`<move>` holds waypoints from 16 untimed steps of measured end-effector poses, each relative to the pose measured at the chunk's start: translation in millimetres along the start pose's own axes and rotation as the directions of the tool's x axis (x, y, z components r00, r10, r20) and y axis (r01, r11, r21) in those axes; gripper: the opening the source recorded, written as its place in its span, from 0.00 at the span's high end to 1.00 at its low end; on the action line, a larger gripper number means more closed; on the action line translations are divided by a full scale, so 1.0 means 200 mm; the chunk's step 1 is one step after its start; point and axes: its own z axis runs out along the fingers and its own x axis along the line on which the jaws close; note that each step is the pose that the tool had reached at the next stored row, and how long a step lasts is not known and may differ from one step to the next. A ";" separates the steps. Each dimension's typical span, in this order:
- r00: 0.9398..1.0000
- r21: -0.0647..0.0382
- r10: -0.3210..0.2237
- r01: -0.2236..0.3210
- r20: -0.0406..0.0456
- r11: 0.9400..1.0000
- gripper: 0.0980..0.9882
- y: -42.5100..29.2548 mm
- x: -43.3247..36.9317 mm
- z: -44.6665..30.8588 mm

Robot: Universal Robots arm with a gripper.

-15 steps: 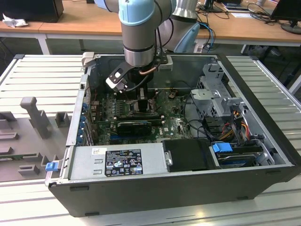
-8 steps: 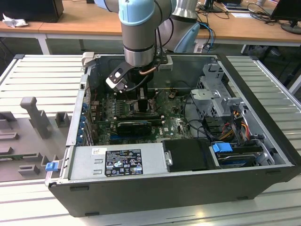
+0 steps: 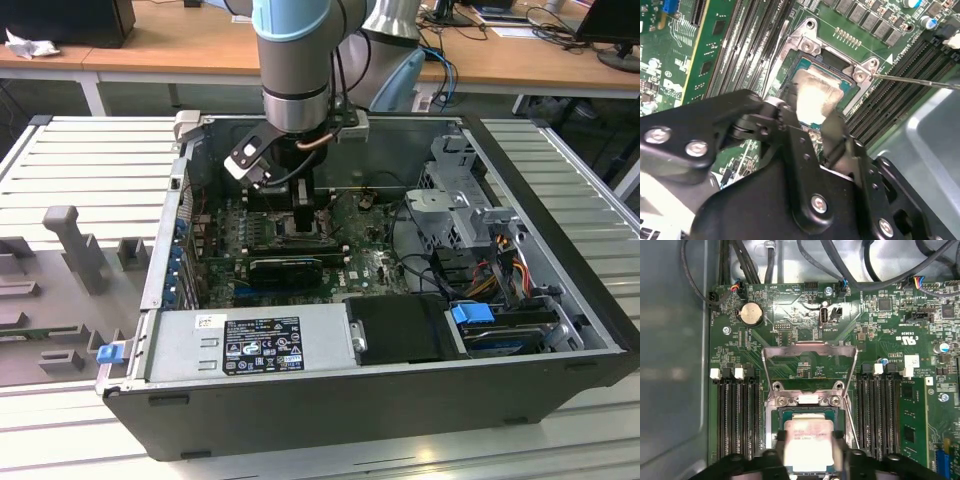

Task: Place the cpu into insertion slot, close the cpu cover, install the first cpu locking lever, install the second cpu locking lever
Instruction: 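Place the cpu into insertion slot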

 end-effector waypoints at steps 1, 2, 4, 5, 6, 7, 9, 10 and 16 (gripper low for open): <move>1.000 0.000 0.000 0.000 0.000 1.000 0.59 0.000 0.000 -0.004; 1.000 0.000 0.000 0.000 0.000 1.000 0.66 0.001 0.000 -0.008; 1.000 0.000 0.000 0.000 0.000 1.000 0.86 0.001 0.000 -0.014; 1.000 0.000 0.000 0.000 0.000 1.000 0.86 0.002 0.001 -0.015; 1.000 0.000 0.000 0.000 0.000 1.000 0.93 0.002 0.000 -0.018; 1.000 0.000 0.000 0.000 0.000 1.000 0.99 0.002 0.000 -0.022; 1.000 0.000 0.000 0.000 0.000 1.000 0.99 0.003 0.001 -0.030; 1.000 0.000 0.000 0.000 0.000 1.000 0.99 0.003 0.001 -0.035; 1.000 0.000 0.000 0.000 0.000 1.000 0.99 0.007 0.002 -0.076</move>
